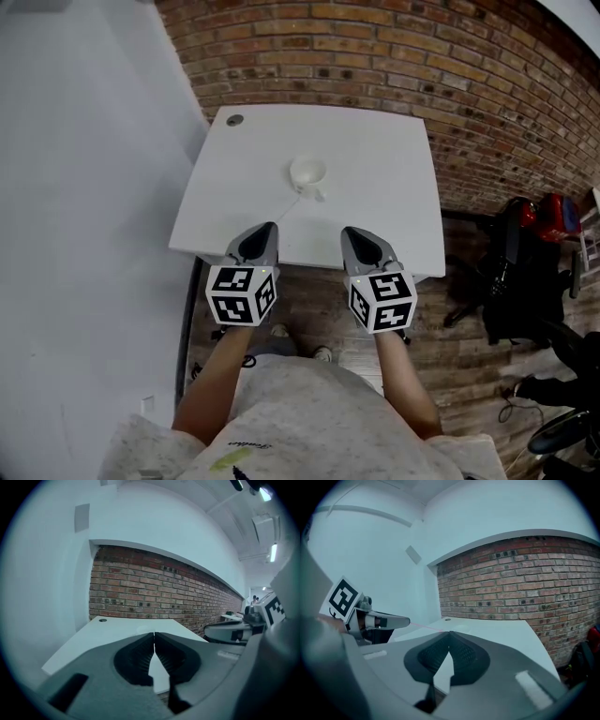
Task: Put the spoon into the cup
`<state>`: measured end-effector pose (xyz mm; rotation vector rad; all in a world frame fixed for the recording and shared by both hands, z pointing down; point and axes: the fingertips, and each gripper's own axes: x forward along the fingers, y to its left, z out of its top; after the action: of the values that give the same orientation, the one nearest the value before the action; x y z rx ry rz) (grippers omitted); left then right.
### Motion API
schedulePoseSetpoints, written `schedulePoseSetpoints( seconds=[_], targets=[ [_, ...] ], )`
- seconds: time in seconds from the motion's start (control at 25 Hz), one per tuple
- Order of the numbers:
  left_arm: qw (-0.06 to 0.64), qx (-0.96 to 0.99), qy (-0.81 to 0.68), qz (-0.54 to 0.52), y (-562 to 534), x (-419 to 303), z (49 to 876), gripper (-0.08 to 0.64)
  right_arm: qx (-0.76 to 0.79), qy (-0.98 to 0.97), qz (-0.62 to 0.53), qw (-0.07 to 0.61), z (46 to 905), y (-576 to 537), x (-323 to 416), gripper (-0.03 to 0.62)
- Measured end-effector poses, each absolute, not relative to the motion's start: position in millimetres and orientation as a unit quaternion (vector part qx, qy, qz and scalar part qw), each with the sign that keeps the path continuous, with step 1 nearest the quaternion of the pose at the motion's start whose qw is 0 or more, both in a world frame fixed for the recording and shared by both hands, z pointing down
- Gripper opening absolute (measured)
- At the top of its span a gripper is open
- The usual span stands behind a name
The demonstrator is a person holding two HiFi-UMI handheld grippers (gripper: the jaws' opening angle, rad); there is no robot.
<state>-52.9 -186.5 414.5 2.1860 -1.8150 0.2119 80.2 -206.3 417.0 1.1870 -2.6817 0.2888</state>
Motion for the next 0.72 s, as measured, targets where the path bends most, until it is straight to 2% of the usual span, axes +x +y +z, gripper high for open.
schedulePoseSetpoints(
  seconds=[0.72],
  targets=[
    [0.163, 0.785, -0.590, 0.092, -295.7, -86.1, 437.2, 0.005, 0.429, -0.890, 0.099, 0.118, 423.2, -302.4, 37.8, 0.009]
  ],
)
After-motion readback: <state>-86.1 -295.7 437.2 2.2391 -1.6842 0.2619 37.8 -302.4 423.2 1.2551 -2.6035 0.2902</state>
